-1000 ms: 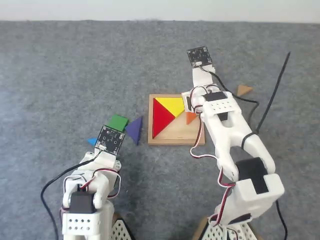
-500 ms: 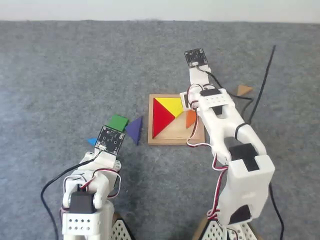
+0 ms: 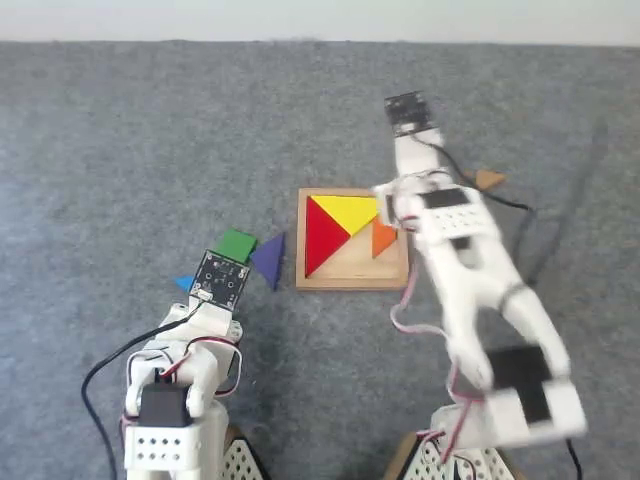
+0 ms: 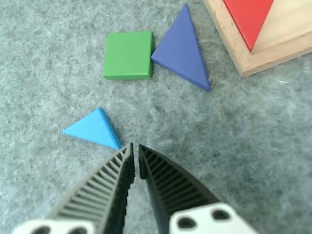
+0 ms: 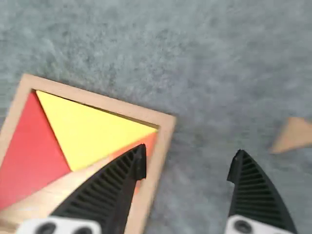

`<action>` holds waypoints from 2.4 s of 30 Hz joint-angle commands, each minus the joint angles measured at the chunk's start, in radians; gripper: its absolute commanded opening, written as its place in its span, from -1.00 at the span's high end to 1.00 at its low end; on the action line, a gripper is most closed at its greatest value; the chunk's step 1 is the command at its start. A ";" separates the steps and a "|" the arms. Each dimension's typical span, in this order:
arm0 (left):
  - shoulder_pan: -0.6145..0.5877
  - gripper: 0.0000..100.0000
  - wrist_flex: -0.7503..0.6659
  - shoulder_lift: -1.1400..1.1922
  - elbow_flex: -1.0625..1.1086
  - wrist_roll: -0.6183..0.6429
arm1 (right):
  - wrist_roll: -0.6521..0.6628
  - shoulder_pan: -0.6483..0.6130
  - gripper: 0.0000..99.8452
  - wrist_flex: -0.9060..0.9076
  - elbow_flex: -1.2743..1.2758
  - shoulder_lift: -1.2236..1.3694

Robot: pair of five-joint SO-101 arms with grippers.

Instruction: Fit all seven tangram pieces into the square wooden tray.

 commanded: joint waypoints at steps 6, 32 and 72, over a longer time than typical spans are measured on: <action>-0.005 0.97 0.003 -0.023 -0.007 -0.011 | 0.091 0.269 0.43 0.232 -0.207 -0.064; -0.005 0.97 0.003 -0.023 -0.007 -0.011 | -0.483 0.341 0.43 0.329 -0.908 0.713; -0.005 0.97 0.003 -0.023 -0.007 -0.011 | -0.626 0.346 0.65 0.777 -1.162 0.863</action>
